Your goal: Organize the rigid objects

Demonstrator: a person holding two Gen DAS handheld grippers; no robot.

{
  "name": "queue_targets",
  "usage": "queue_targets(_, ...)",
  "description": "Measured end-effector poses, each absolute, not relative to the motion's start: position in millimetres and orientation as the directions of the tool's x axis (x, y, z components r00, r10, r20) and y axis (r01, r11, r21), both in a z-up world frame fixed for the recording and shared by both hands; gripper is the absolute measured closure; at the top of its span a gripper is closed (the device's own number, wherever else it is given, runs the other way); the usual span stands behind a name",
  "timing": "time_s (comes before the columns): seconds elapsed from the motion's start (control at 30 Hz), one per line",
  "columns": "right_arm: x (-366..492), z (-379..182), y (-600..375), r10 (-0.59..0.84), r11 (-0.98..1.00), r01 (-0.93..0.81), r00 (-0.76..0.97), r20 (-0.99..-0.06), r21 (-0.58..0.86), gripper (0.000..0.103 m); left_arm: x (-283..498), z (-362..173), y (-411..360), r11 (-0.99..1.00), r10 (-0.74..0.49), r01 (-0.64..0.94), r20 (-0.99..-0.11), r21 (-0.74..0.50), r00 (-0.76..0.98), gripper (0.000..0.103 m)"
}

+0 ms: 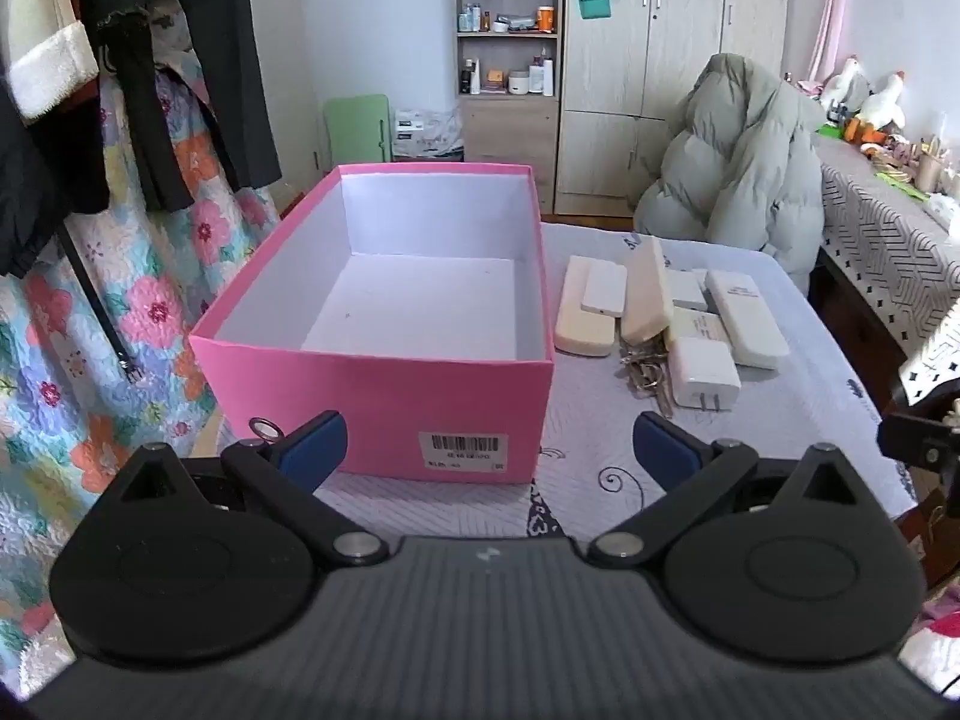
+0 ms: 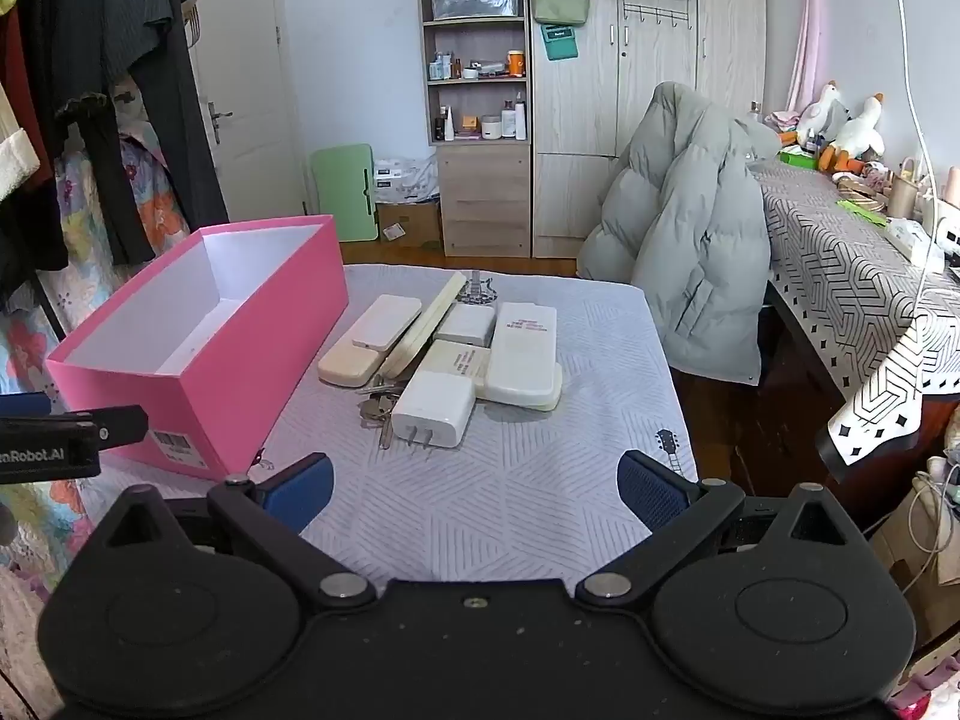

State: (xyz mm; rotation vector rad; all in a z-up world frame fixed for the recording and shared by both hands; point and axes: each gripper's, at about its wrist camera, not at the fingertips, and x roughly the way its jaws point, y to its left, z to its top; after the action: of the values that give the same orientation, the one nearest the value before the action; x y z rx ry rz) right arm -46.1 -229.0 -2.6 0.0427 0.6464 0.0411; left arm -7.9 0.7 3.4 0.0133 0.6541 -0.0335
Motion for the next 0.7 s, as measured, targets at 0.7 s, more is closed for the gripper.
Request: queue_targets(0.7, -44.7, -11.1, -223.7, 0.010, 1.000, -0.003, 0.799, -0.601, 0.013, 0.001, -13.5, 2.4, 12.4, 0.999, 0.026, 0.003, -0.584, 0.048, 0.811, 0.000)
